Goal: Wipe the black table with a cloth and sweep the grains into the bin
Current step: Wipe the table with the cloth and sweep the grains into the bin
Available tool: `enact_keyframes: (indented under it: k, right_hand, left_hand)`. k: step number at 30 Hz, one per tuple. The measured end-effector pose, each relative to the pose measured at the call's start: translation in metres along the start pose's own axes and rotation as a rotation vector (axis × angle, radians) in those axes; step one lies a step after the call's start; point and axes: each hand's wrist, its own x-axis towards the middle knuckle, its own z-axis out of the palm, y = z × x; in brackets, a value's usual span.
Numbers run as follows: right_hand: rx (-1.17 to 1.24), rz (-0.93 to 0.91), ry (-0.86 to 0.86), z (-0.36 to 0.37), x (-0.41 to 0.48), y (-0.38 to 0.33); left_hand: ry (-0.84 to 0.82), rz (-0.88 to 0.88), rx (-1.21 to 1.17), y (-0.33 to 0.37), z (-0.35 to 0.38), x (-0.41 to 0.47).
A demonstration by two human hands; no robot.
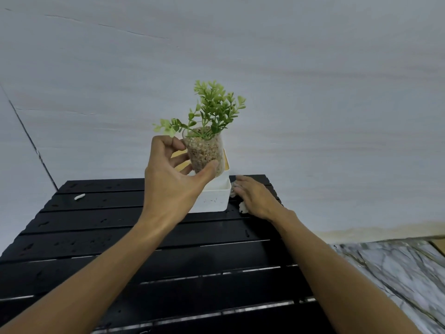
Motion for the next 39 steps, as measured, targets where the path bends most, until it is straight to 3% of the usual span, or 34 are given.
enact_keyframes:
  k: [4, 8, 10, 14, 16, 23, 35, 37, 39]
  right_hand:
    - [0.252, 0.109, 0.193, -0.021, -0.02, -0.003]
    - [0.559, 0.529, 0.399, -0.016, -0.006, -0.001]
    - [0.606, 0.607, 0.418, -0.005, 0.007, -0.008]
    - [0.215, 0.475, 0.35, 0.008, 0.026, -0.023]
    - [0.163, 0.429, 0.286, 0.015, 0.034, -0.02]
    - [0.23, 0.115, 0.127, 0.009, 0.02, 0.0]
    - [0.474, 0.074, -0.159, -0.028, -0.025, 0.004]
    - [0.517, 0.11, -0.108, -0.033, -0.032, 0.006]
    - [0.529, 0.162, 0.061, -0.033, -0.029, 0.004]
  left_hand:
    - [-0.009, 0.002, 0.001, 0.003, 0.002, -0.002]
    - [-0.006, 0.013, 0.011, 0.004, 0.0, 0.001]
    - [-0.005, 0.016, 0.012, 0.004, 0.0, 0.003]
    - [-0.001, 0.027, 0.016, 0.003, -0.002, 0.005]
    - [-0.003, 0.03, 0.012, 0.002, -0.003, 0.005]
    - [-0.016, 0.028, 0.005, 0.005, -0.002, 0.0]
    - [-0.025, 0.029, 0.0, 0.011, 0.001, -0.007]
    - [-0.024, 0.027, 0.002, 0.011, 0.001, -0.008]
    - [-0.025, 0.024, 0.002, 0.012, 0.0, -0.008]
